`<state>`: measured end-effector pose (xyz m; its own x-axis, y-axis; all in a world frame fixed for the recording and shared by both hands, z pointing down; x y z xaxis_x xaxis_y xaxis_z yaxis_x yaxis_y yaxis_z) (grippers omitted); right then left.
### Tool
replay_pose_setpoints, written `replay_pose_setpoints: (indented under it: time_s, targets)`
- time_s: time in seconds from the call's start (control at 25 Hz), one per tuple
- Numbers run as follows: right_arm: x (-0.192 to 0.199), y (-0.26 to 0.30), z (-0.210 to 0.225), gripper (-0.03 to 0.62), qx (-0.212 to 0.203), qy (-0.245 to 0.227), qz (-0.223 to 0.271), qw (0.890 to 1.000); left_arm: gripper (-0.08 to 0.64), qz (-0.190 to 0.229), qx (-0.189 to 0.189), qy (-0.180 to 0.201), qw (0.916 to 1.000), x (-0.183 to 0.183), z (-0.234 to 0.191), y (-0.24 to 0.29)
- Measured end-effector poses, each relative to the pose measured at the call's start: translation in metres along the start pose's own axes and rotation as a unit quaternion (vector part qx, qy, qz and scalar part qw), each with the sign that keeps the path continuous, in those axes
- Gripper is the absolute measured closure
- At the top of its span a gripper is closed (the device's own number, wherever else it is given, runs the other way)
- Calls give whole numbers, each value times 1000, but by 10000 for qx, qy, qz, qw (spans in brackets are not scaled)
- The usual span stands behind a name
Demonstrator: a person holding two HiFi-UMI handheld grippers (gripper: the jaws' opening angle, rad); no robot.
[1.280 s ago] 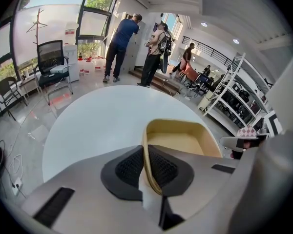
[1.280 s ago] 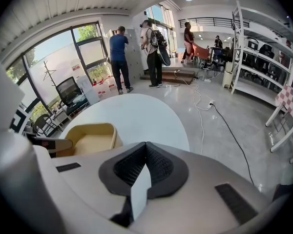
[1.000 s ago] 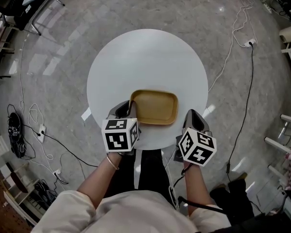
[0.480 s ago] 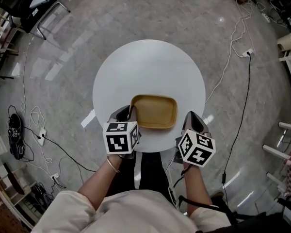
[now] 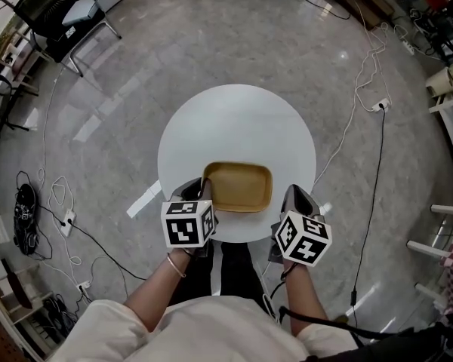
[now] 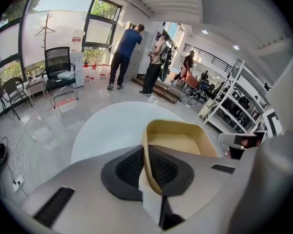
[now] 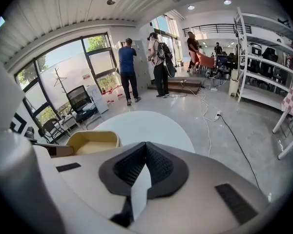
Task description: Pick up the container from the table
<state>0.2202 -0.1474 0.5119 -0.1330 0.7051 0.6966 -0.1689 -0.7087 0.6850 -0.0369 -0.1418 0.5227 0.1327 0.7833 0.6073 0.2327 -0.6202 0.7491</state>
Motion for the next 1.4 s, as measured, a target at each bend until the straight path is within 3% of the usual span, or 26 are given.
replay_pose_setpoints:
  time_s: [0.8,1.08,1.4]
  targets:
    - [-57,-35,-40,568,-575,-421,728,9948,525,711,-197,-477,9961,-35,-11,-62]
    - [-75,-28,-40,568,-879,-679,785,9907,525,958,-346,-945,9903,-37,-9,-67]
    - [-87,-19,-49,568,-1278,-935,798,9842,525,1220,-655,-1169,9834,-35,-10,-81]
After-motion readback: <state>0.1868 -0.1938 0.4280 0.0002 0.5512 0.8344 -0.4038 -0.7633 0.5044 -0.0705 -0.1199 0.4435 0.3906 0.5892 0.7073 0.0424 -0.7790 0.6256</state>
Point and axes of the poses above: the fingertips, and each gripper's own axes: y forward along the fingers, z to its right, x out of its underside, the point moved 9 cm from there along -y, backward along the fingers, and after that the axes turned 3 degrees about z, right-handed, at the moved point
